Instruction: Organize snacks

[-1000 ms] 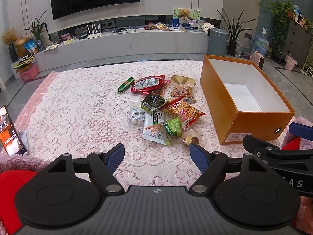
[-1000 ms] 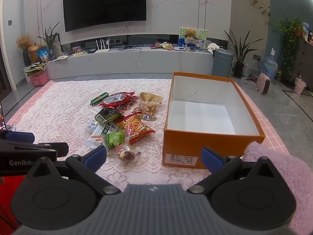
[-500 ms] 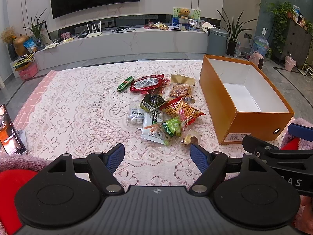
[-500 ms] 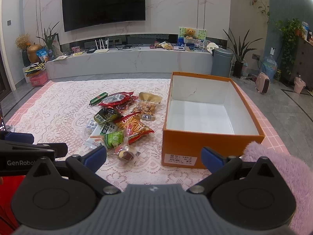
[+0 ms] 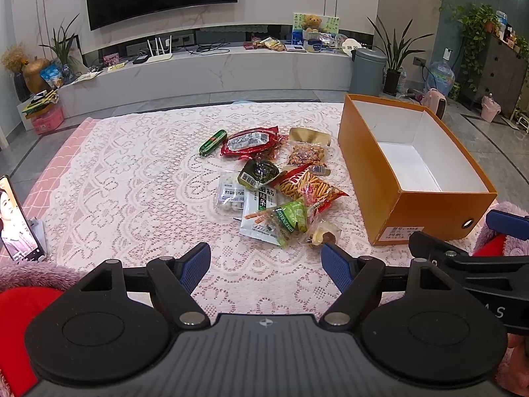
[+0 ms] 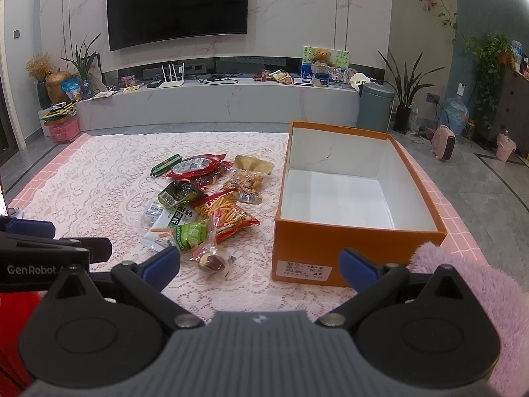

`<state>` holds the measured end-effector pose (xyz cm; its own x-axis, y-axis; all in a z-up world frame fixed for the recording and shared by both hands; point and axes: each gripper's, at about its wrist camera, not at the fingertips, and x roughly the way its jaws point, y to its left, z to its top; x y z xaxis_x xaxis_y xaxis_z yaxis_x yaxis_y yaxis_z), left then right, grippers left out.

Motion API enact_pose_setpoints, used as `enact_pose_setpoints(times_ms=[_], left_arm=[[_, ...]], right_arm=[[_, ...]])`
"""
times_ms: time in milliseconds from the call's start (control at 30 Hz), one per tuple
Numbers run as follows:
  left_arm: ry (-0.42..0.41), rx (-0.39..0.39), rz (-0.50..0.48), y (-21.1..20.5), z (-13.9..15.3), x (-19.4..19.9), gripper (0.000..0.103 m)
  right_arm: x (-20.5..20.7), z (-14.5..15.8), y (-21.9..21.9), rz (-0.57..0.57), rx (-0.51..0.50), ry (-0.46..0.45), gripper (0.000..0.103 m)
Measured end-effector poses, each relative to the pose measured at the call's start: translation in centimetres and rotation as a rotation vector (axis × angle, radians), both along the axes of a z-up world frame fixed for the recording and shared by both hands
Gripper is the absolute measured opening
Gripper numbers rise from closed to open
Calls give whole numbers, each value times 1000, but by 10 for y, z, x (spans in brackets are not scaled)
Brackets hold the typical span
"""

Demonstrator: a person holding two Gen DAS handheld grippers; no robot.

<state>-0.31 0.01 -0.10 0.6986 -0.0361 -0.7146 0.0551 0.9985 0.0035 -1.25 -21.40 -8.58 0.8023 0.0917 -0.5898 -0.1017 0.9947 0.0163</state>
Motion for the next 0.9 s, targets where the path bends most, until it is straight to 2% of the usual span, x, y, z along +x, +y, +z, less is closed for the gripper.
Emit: enact_pose_setpoints(times_ms=[700, 833, 900], left_arm=[[3, -2, 3, 3, 0, 1, 89], [21, -24, -18, 9, 1, 9, 82], [44, -45, -54, 13, 2, 17, 76]], right_arm=[[5, -3, 2, 5, -10, 14, 100], [11, -8, 3, 28, -5, 16, 100], [16, -12, 4, 42, 0, 16, 100]])
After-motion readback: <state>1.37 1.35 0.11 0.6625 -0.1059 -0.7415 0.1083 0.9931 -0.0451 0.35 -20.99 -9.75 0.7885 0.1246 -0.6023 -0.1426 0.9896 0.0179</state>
